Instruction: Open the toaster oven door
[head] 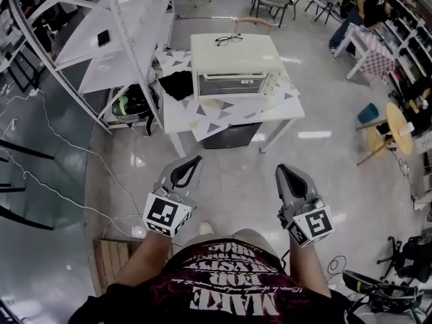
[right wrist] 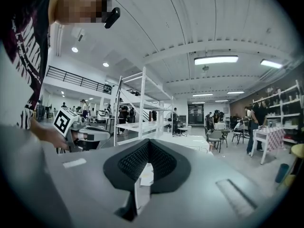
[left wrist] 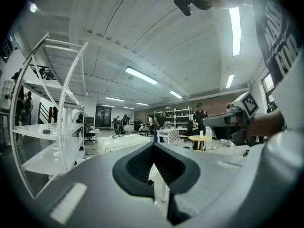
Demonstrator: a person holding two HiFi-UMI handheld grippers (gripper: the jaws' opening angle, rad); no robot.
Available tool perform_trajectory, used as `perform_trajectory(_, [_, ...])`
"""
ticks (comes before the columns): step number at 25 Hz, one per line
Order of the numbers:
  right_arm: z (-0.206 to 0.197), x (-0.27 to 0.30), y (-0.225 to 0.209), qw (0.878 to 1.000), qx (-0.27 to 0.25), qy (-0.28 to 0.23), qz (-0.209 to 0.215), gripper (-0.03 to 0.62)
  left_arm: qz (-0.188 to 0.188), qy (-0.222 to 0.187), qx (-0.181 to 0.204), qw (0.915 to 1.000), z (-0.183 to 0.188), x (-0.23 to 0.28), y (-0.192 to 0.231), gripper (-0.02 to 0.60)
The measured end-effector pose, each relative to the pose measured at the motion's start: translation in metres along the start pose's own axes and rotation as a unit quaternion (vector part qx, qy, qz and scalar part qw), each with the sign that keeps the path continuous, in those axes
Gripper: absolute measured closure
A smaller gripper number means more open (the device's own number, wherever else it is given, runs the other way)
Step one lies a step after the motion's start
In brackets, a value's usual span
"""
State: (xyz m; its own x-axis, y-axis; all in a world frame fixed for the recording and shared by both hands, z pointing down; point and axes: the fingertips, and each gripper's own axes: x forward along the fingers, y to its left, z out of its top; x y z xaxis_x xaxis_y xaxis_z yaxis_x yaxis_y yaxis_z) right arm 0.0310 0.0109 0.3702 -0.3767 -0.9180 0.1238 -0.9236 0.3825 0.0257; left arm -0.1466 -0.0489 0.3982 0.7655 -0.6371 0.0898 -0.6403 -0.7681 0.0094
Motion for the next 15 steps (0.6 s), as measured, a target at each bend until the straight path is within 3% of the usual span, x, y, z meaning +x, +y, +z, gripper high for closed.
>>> perform_trajectory(10, [-0.008,-0.012,-0.026,0.999,0.015,0.013,-0.031,0.568,-0.041,0.013,-0.004,0.999,-0.01,0.03,-0.017,0.58])
perform_trajectory(15, [-0.009,0.007,-0.045,1.0,0.011,0.012,-0.02,0.568,-0.026,0.015,-0.003,0.9996,-0.008,0.049,-0.009,0.58])
